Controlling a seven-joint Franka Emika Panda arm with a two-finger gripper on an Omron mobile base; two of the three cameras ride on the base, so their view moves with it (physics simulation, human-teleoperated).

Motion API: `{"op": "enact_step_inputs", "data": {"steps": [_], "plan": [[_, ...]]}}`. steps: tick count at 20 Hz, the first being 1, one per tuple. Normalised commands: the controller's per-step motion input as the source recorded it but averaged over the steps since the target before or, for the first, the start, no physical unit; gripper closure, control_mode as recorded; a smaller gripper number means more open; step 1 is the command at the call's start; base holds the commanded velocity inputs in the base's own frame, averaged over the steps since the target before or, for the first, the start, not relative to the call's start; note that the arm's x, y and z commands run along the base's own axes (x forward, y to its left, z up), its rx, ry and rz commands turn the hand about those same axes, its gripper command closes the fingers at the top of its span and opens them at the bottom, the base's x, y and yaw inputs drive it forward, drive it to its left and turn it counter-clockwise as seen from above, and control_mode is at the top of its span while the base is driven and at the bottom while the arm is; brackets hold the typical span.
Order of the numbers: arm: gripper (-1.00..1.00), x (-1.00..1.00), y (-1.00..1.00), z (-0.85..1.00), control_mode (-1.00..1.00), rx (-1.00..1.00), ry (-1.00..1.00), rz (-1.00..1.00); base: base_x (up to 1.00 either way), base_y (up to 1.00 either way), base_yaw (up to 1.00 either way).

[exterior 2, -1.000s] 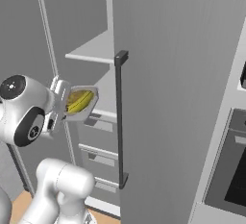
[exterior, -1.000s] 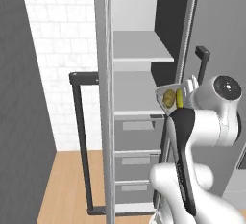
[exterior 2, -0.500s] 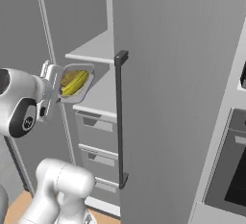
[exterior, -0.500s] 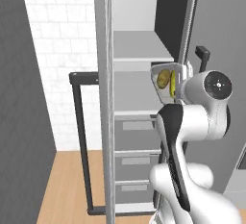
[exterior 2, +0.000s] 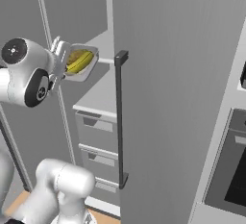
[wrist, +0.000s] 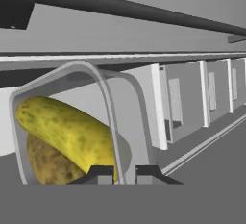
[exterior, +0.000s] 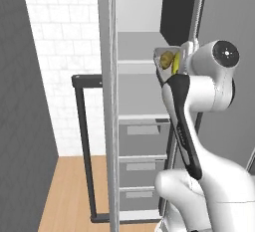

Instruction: Take the meat container that has the fish and place it on the second highest rack of the freezer. Then take the vegetable container that has the cucumber and potato and place it on the highest rack of the freezer.

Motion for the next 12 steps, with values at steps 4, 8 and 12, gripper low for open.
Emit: {"op": "enact_step_inputs", "data": {"steps": [4,8,12], "plan": [[1.0,0.65,0.0,0.1,-1.0,0.0,0.09,0.0,0.0,0.0,0.0],[1.0,0.82,0.0,0.0,-1.0,0.0,0.01,0.0,0.0,0.0,0.0],[1.0,0.84,-0.03,0.0,-1.0,0.0,0.0,0.0,0.0,0.0,0.0]]}}
